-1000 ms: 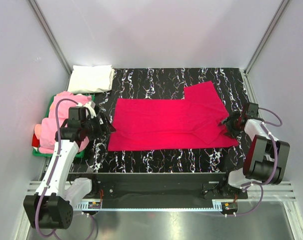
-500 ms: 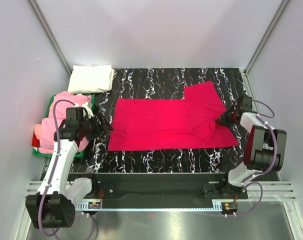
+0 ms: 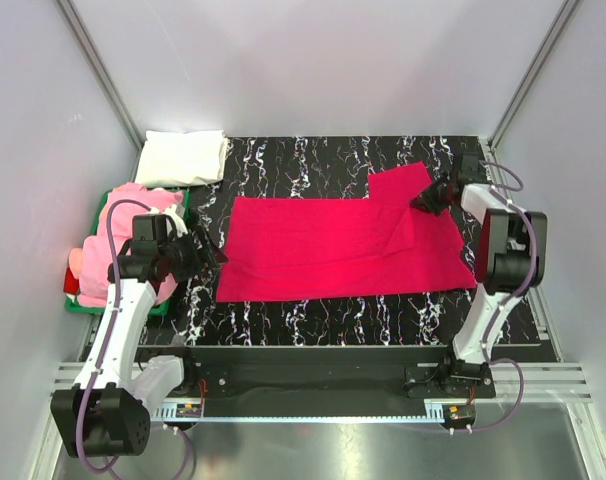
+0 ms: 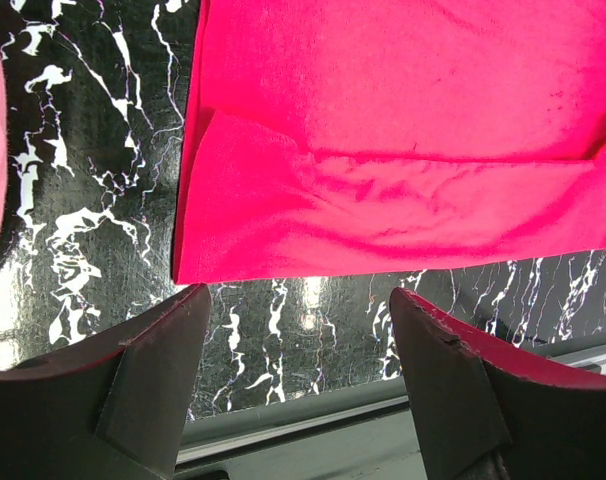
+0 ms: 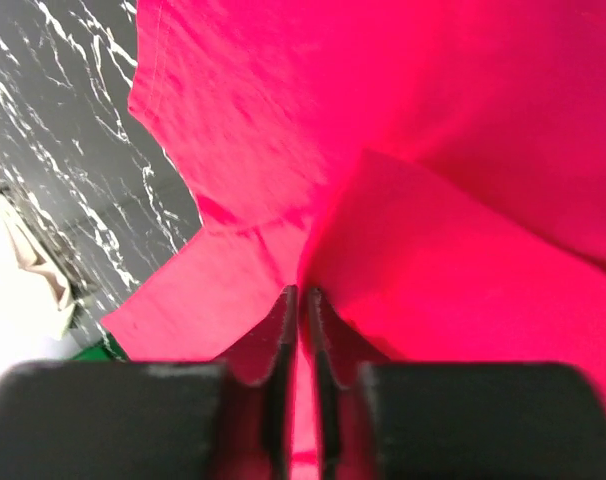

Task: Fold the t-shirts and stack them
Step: Fold the tshirt

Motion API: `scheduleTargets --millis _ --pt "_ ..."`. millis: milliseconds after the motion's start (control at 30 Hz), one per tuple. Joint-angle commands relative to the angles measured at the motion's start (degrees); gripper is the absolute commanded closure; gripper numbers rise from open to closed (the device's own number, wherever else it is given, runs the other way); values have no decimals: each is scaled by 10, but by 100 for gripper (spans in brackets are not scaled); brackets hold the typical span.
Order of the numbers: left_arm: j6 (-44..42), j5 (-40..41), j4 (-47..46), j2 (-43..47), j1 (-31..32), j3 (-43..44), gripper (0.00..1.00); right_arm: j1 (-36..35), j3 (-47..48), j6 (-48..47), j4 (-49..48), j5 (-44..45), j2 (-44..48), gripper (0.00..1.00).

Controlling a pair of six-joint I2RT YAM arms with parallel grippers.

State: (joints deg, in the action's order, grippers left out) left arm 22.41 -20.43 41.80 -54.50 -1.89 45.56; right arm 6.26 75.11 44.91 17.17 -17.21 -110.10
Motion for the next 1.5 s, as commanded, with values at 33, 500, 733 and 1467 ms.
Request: scheduleTargets --millis 33,500,733,1467 --pt "-6 -9 -24 -5 -3 -1 23 -26 75 21 22 7 -58 65" --pt "-6 -8 -24 -4 -2 -2 23 -30 32 -55 68 89 37 31" --pt "-6 -8 -26 -3 -3 -3 23 -30 -95 -50 23 75 102 35" --pt "-5 -10 -28 -3 -3 -4 23 -40 -182 -45 -30 41 126 83"
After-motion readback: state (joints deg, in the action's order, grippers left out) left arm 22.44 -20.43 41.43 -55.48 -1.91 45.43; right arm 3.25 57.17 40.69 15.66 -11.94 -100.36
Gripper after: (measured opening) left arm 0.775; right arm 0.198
